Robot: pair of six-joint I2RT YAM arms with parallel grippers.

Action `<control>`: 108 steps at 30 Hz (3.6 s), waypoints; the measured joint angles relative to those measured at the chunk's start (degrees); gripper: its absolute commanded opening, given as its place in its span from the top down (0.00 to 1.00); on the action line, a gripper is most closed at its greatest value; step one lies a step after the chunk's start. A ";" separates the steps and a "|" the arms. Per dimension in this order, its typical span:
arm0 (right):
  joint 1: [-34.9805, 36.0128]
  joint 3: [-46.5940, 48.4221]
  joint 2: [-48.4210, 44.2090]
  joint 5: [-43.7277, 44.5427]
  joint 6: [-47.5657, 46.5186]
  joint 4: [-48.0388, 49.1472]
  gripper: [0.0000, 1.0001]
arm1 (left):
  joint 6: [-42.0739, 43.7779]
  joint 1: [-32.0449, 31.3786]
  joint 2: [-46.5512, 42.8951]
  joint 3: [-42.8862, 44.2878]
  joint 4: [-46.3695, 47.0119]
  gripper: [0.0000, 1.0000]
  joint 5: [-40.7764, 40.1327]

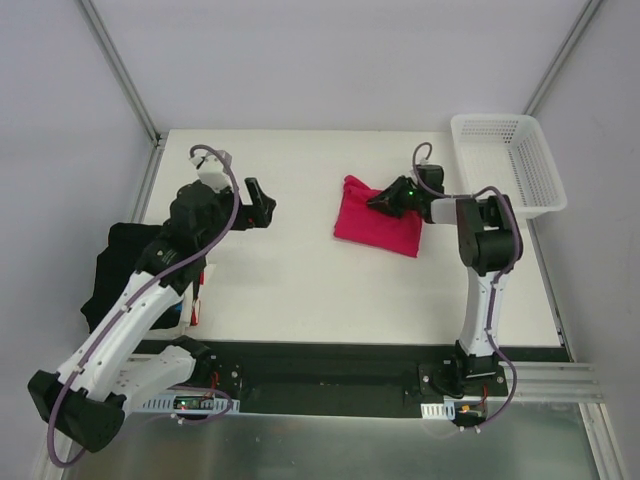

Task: Fold and stack the t-shirts
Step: Put the neatly folded tshirt into the corner of the board with both arms

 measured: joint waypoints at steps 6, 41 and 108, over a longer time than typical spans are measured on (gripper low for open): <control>-7.10 -4.90 -4.04 2.54 -0.07 0.13 0.68 | -0.24 0.00 -9.51 2.29 -8.46 0.10 -10.10; 32.50 11.43 9.33 -12.81 9.55 11.19 0.04 | -1.60 0.00 -18.29 2.25 -16.96 0.06 -11.13; 16.02 -0.72 -1.29 -12.92 2.03 8.35 0.01 | -14.27 32.46 2.84 -6.25 -18.78 0.06 -26.53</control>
